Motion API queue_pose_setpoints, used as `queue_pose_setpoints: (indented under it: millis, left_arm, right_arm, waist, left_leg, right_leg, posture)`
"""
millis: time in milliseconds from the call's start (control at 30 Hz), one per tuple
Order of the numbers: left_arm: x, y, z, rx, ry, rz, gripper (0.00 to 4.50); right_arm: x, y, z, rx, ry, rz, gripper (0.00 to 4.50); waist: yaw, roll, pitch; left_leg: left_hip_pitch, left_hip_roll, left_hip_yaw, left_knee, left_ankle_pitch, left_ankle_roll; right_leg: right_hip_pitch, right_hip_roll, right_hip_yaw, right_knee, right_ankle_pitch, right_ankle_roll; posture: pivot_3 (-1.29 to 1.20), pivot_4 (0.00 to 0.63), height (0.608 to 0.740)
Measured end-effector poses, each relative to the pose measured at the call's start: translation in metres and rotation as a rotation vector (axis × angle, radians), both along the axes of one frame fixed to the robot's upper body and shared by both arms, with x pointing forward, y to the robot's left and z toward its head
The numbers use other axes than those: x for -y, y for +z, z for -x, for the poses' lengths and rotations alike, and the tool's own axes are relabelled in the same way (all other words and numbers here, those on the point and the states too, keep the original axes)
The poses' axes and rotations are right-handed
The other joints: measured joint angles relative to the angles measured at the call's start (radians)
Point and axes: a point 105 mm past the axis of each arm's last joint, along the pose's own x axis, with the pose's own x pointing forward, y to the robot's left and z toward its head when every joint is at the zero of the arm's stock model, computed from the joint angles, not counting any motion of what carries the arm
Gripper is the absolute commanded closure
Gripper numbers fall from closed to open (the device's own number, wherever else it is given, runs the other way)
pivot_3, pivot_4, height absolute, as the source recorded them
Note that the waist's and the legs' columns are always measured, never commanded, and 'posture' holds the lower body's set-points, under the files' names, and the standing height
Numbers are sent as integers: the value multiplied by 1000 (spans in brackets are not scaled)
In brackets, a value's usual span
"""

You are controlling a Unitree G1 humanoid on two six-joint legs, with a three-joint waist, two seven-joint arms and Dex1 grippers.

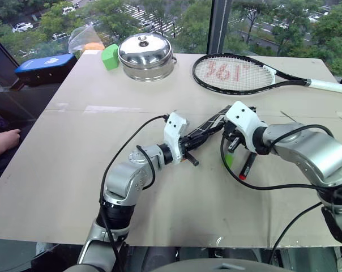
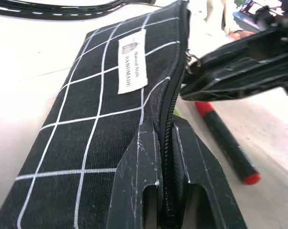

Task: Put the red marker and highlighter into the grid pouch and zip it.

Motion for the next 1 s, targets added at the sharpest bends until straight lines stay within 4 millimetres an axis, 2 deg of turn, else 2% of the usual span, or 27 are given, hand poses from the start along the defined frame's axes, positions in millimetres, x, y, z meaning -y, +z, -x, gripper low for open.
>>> queue_pose_setpoints:
  millis: [1000]
  left_arm:
    - [21, 1, -4, 3, 19, 27, 4500]
  right_arm:
    - [-14, -3, 6, 2, 26, -2, 4398]
  waist:
    - [0, 0, 0]
  left_leg:
    - [0, 0, 0, 0, 0, 0]
  right_leg:
    - [0, 0, 0, 1, 0, 0]
  posture:
    - [0, 150, 740]
